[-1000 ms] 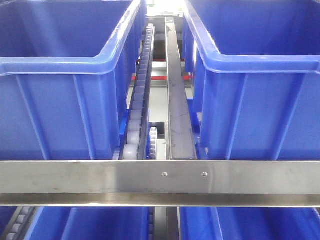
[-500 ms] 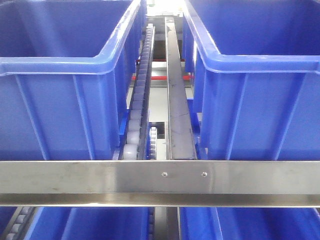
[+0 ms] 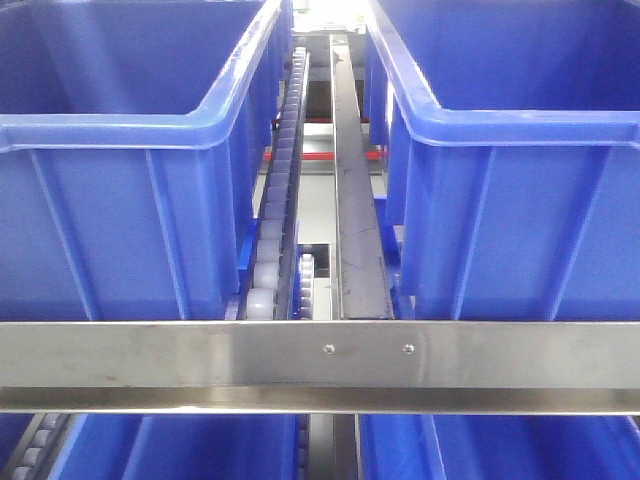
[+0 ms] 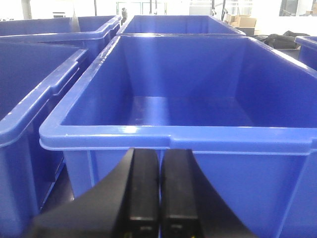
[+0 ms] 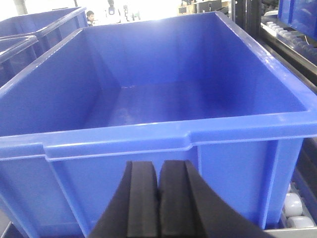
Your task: Pick and sort blue part to right shelf
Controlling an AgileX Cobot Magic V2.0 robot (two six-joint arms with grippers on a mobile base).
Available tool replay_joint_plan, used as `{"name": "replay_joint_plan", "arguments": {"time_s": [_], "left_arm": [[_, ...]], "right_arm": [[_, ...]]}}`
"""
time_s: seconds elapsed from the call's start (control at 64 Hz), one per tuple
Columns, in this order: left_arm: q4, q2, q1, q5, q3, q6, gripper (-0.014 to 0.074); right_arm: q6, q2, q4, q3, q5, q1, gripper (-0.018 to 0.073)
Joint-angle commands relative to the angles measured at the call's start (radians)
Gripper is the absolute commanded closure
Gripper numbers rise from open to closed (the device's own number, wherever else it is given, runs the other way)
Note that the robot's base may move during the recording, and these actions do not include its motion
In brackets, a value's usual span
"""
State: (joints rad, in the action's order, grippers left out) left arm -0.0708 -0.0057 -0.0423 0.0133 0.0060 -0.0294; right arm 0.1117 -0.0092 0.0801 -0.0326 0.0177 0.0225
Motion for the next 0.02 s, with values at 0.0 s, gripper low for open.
{"name": "replay_joint_plan", "arguments": {"time_s": [0.0], "left_arm": [[0.001, -0.024, -0.006, -0.08, 0.024, 0.011, 0.0473]], "right_arm": [[-0.001, -0.022, -0.01, 0.023, -0.09, -0.005, 0.0503]]}}
